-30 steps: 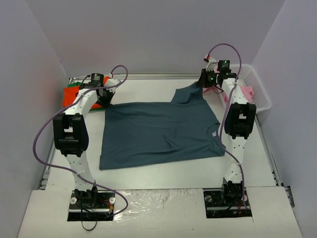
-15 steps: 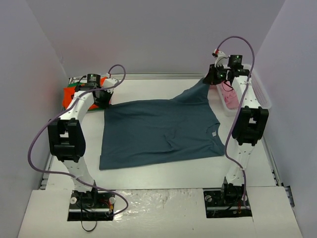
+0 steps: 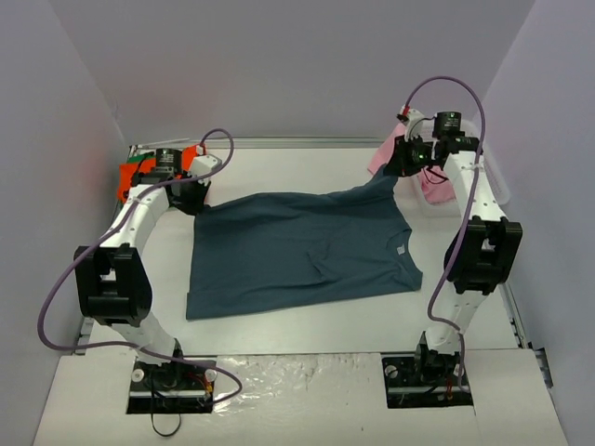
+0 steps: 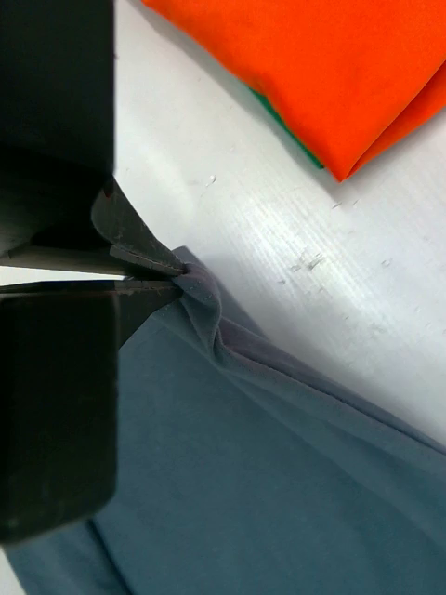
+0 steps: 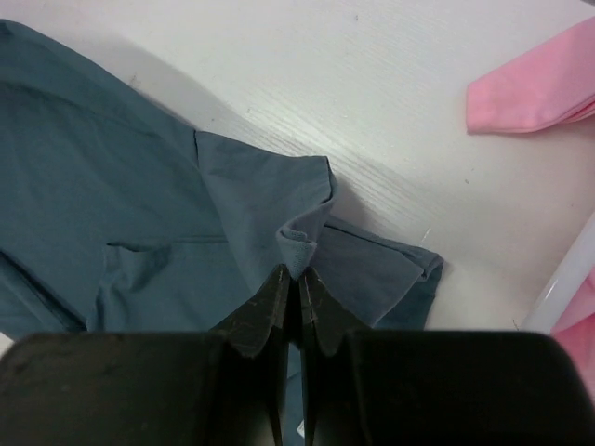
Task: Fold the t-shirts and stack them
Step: Fold the other side of the tshirt into a rectangle
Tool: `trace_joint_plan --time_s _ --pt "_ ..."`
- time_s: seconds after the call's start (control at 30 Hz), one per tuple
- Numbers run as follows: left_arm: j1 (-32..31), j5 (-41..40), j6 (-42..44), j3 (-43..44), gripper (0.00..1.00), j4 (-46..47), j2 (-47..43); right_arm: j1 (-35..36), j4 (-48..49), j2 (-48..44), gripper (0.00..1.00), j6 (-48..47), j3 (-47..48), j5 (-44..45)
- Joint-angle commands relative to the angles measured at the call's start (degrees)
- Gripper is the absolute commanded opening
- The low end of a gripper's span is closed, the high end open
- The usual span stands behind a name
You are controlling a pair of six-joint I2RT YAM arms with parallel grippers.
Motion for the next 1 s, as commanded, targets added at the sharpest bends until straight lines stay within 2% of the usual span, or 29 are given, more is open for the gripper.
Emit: trace_joint_plan --time_s 0.0,0.57,0.97 --pt "0.4 2.2 1.8 -1.6 0.02 -0.1 -4.6 0.1 -2.8 -5.4 0.00 -2.7 -3.0 -1.0" --pt "1.3 2.5 5.7 -11.6 0.02 1.2 -13.3 0.1 -9.2 -14.3 0.00 -7.8 -11.8 1.1" --pt "4.5 3.8 8.1 -25.4 0.03 16.1 -19.9 0.2 -11.9 -15.6 0.00 -9.8 -17.2 1.4"
